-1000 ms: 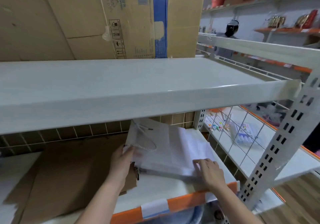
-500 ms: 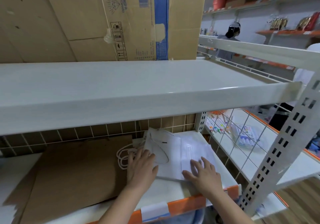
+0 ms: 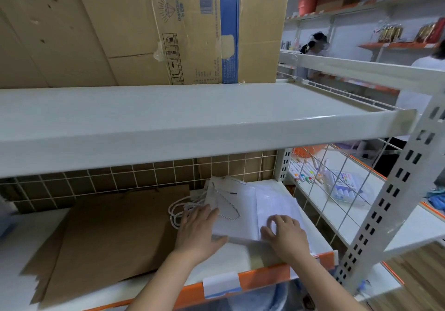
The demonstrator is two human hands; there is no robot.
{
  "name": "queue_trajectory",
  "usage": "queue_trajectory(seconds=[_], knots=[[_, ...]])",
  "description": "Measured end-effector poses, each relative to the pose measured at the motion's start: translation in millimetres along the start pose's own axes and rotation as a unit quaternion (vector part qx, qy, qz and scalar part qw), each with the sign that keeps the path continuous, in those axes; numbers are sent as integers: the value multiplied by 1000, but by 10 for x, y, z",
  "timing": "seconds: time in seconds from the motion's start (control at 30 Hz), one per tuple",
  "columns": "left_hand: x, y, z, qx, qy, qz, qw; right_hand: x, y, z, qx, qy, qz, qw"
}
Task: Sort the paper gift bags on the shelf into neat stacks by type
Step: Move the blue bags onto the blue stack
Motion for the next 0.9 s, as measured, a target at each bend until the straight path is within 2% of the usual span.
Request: queue_trajectory(seconds=[0.2,0.47,0.67,0.9], knots=[[264,243,-151,-47,29,-21,998,227,94,-22,-38,-10,34,999],[1134,723,-549,-86,117,4,989,1199,80,-85,-69,74,50,994],[1963,1123,-1044,-145,157,-10,977,2108,-46,-237,-48,133,47,989],[2971,1405,-1648,-154,189,-4,970,3184,-308,-567,-10,156,21,988]])
Point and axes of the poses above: each hand's wrist, its own z-axis towards the middle knuckle, its own y-axis out of the back of the hand, x = y × z, the point moved 6 cm from there along z, towards the middle knuckle, and after that the axes turned 14 degrees about y, right-handed, at the moved point
